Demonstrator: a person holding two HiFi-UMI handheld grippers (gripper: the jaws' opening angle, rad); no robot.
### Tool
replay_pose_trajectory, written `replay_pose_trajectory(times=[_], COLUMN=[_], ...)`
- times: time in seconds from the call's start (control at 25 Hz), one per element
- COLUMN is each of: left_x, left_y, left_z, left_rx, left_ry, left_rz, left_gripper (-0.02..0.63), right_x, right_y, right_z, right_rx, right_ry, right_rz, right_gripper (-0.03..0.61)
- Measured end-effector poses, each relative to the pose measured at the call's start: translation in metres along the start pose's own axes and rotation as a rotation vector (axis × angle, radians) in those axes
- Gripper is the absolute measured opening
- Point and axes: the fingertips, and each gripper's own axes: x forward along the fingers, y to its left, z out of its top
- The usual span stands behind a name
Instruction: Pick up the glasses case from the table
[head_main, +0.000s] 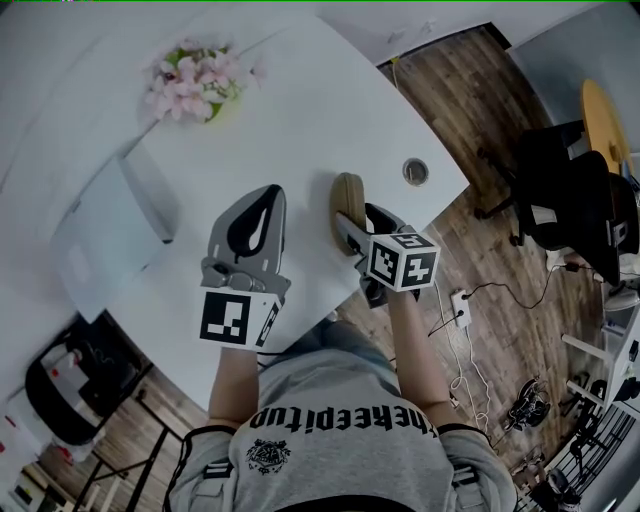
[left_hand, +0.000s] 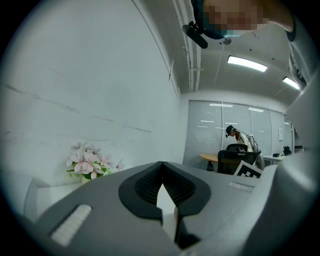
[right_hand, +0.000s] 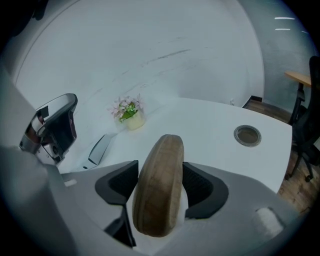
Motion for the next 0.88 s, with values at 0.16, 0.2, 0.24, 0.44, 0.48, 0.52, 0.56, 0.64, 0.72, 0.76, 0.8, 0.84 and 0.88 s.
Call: replay_pose_trajectory(times=[0.16, 0.2, 0.24, 0.44, 0.48, 0.52, 0.56, 0.64, 0.72, 0.76, 0.8, 0.84, 0.88], left_x=[0.000, 0.001, 0.001, 0.000, 0.000, -0.001, -0.001, -0.001, 0.000, 0.000, 0.000, -0.001, -0.001], left_y=[0.002, 0.002, 0.003, 0.004, 0.004, 0.004, 0.005, 0.006, 0.007, 0.007, 0.006, 0.006, 0.006], left_z=[-0.002, -0.003, -0.003, -0.002, -0.002, -0.002, -0.001, -0.001, -0.002, -0.002, -0.002, -0.002, -0.002], left_rx=[-0.003, -0.004, -0.004, -0.006, -0.007, -0.007, -0.008, -0.008, -0.008, -0.008, -0.008, -0.008, -0.007], left_ry=[0.003, 0.004, 0.004, 0.003, 0.003, 0.002, 0.001, 0.001, 0.001, 0.002, 0.002, 0.003, 0.003], left_rz=[0.000, -0.001, -0.001, 0.004, 0.005, 0.006, 0.007, 0.009, 0.010, 0.011, 0.011, 0.011, 0.011], left_gripper=[0.018, 0.018, 0.018, 0.018, 0.018, 0.018, 0.018, 0.018, 0.018, 0.018, 0.018, 0.018, 0.018], right_x=[0.007, 0.009, 0.011, 0.017, 0.018, 0.018, 0.019, 0.021, 0.023, 0.024, 0.025, 0.026, 0.026], right_y=[0.007, 0.008, 0.009, 0.018, 0.020, 0.022, 0.023, 0.023, 0.022, 0.021, 0.020, 0.019, 0.018], right_z=[-0.003, -0.003, -0.004, -0.008, -0.009, -0.011, -0.011, -0.013, -0.013, -0.014, -0.014, -0.015, -0.015], right_rx=[-0.005, -0.009, -0.016, -0.069, -0.078, -0.088, -0.101, -0.128, -0.149, -0.158, -0.167, -0.171, -0.171], right_ry=[0.018, 0.023, 0.029, 0.053, 0.055, 0.055, 0.055, 0.058, 0.061, 0.064, 0.066, 0.067, 0.066], right_rz=[0.014, 0.014, 0.010, -0.019, -0.024, -0.033, -0.046, -0.073, -0.095, -0.105, -0.115, -0.123, -0.127], right_gripper=[0.282, 0.282, 0.285, 0.299, 0.304, 0.309, 0.313, 0.318, 0.321, 0.321, 0.320, 0.312, 0.315])
